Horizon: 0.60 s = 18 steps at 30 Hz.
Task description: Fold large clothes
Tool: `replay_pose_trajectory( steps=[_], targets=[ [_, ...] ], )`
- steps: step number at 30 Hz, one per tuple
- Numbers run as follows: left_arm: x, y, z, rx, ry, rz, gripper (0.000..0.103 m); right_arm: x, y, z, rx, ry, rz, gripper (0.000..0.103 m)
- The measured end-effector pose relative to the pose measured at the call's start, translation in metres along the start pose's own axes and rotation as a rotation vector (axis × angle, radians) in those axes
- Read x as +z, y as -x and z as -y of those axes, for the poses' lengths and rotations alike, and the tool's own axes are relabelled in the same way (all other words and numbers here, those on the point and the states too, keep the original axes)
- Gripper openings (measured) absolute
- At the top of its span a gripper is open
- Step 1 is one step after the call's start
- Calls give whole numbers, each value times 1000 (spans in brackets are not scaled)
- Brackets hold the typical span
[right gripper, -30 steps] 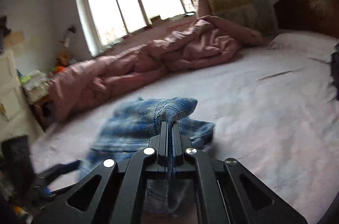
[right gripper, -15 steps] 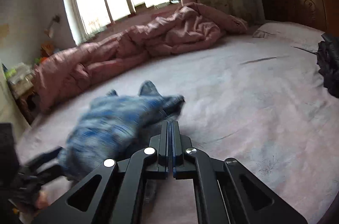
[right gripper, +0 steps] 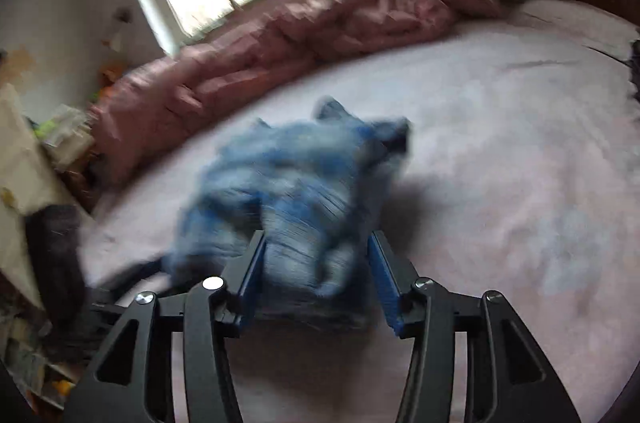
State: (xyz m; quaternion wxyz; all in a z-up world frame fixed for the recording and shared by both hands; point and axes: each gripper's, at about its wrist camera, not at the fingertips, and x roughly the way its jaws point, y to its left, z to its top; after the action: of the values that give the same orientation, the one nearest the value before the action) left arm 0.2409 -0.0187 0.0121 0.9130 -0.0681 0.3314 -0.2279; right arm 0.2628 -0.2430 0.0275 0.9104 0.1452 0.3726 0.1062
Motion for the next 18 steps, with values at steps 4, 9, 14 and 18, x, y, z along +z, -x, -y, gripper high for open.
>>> replay_pose_trajectory(
  steps=[4, 9, 14, 18],
  targets=[
    [-1, 28, 4, -17, -18, 152, 99, 0, -2, 15, 18, -64, -34, 64],
    [3, 25, -19, 9, 92, 154, 99, 2, 4, 25, 12, -81, -54, 64],
    [4, 0, -54, 103, 278, 9, 99, 2, 6, 36, 9, -96, -94, 64],
    [1, 11, -70, 87, 357, 63, 98, 2, 13, 19, -188, 33, -38, 66]
  ],
)
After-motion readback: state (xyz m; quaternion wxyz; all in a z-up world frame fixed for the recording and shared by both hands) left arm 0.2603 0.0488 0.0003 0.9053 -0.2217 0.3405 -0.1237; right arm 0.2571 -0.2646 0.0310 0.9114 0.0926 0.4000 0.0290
